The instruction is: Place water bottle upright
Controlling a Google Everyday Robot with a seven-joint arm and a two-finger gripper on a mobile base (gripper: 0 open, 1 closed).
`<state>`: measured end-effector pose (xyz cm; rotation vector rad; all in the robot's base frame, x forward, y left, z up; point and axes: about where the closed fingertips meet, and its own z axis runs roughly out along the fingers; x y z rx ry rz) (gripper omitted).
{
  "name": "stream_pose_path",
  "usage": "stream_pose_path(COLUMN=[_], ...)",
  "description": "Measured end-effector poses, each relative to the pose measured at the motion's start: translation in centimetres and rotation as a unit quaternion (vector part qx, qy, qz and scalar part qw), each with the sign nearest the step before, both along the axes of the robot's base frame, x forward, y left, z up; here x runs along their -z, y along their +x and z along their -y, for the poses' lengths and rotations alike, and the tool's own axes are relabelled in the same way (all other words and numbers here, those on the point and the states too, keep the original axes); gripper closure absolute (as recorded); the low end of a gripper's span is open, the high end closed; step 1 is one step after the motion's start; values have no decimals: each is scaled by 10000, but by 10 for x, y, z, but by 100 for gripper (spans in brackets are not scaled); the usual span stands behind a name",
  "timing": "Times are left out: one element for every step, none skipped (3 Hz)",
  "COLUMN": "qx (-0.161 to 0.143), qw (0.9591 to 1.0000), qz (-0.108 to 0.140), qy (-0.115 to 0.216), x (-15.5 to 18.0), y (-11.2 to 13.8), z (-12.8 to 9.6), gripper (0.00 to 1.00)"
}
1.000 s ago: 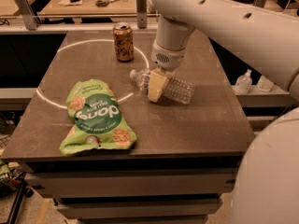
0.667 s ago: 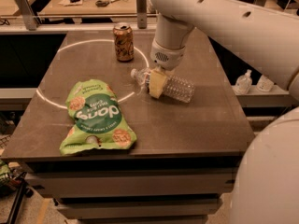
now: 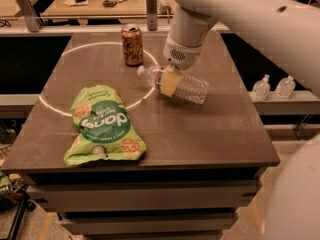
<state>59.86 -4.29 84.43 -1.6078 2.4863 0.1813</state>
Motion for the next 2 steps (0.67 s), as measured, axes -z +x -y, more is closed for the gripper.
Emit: stream_pose_path(qx=[-577,-1049], qw=[9936,9703], qz=[450,957], qy=[859,1960], x=[-44,-94], y=[-6,-4], z=[-2,13], gripper=[100,100])
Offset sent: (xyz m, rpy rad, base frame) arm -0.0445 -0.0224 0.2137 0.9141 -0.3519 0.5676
